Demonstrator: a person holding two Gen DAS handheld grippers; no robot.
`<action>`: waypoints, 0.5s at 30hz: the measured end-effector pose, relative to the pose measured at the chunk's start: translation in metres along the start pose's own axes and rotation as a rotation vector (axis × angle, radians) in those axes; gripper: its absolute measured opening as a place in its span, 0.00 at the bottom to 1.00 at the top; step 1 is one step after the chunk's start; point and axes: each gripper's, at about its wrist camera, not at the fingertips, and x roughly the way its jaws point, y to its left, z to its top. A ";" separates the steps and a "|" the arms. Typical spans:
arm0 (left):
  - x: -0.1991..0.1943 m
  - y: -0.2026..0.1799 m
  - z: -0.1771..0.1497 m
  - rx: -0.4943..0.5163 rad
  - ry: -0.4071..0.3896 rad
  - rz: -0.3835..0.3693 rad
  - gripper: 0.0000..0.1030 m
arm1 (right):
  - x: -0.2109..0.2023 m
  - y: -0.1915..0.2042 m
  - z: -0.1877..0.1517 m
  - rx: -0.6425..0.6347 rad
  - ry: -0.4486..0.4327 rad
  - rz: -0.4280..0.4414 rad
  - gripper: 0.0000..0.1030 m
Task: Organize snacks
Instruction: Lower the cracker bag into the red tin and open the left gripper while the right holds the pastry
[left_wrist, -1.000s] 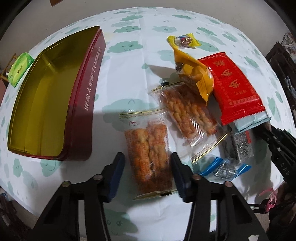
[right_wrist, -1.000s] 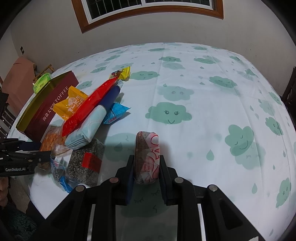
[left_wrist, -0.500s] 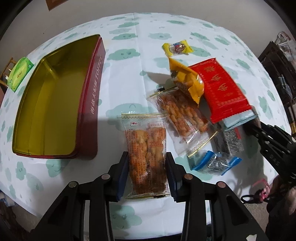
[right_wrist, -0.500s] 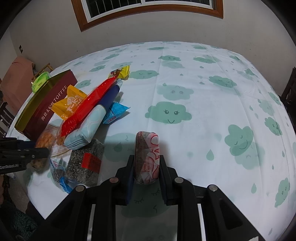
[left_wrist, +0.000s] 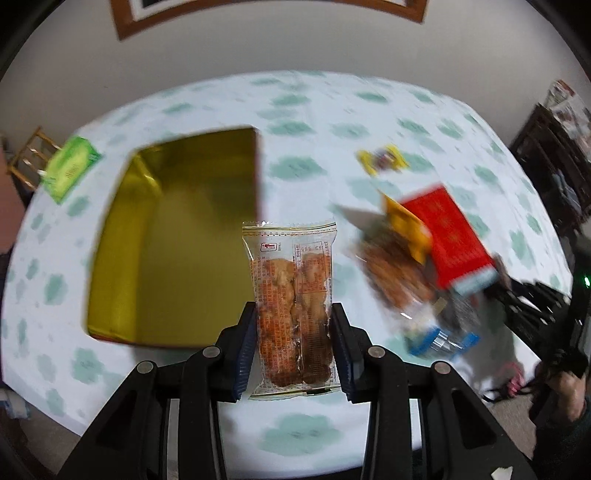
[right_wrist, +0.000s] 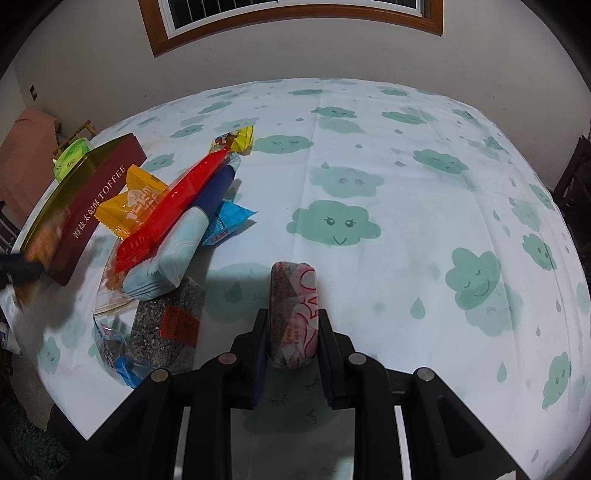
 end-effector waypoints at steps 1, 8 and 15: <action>0.000 0.012 0.005 -0.003 -0.011 0.021 0.33 | 0.000 0.000 0.000 0.001 0.002 -0.003 0.23; 0.017 0.074 0.014 -0.046 0.002 0.124 0.33 | 0.001 0.004 0.002 0.000 0.020 -0.034 0.23; 0.042 0.108 0.007 -0.084 0.055 0.159 0.33 | 0.002 0.009 0.004 -0.002 0.036 -0.070 0.23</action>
